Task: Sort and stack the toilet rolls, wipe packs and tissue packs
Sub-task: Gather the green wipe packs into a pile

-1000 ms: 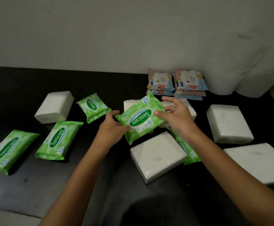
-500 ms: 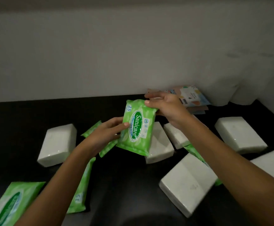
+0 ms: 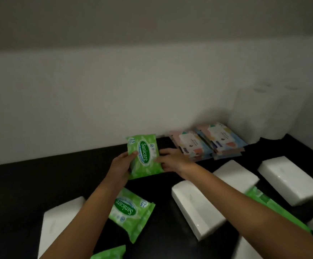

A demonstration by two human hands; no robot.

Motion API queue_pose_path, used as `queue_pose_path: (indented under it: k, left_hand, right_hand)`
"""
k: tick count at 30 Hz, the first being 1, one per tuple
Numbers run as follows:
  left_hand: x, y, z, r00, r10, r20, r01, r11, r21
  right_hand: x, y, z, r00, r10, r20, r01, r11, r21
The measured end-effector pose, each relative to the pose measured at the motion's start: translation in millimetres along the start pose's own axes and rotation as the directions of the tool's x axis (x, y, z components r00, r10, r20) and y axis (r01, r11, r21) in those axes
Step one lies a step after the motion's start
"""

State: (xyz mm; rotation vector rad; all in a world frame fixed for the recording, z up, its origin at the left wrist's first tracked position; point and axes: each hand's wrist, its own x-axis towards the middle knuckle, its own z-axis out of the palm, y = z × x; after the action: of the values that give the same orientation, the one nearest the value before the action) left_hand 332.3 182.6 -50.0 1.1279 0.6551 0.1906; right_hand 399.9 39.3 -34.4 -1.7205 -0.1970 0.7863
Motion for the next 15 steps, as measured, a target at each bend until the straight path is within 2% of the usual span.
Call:
queue_pose_path:
  k: [7,11,15]
  left_hand:
    - [46.2,-17.4,24.5,0.996,-0.075,-0.052,0.072,0.996,-0.051]
    - [62.5,-27.1,22.1,0.991,-0.065,-0.119,0.084,0.983,0.163]
    - [80.3,-28.7,20.9,0.991,-0.070,-0.110,0.109,0.904,0.413]
  right_hand:
    - [39.8,6.1,-15.8,0.997,-0.012,-0.078,0.001,0.989,-0.147]
    - [64.7,18.0,-11.6,0.994,0.009,-0.110,-0.039,0.962,-0.269]
    - [83.3,25.2,-8.4,0.989,-0.034,-0.143,-0.032,0.900,-0.434]
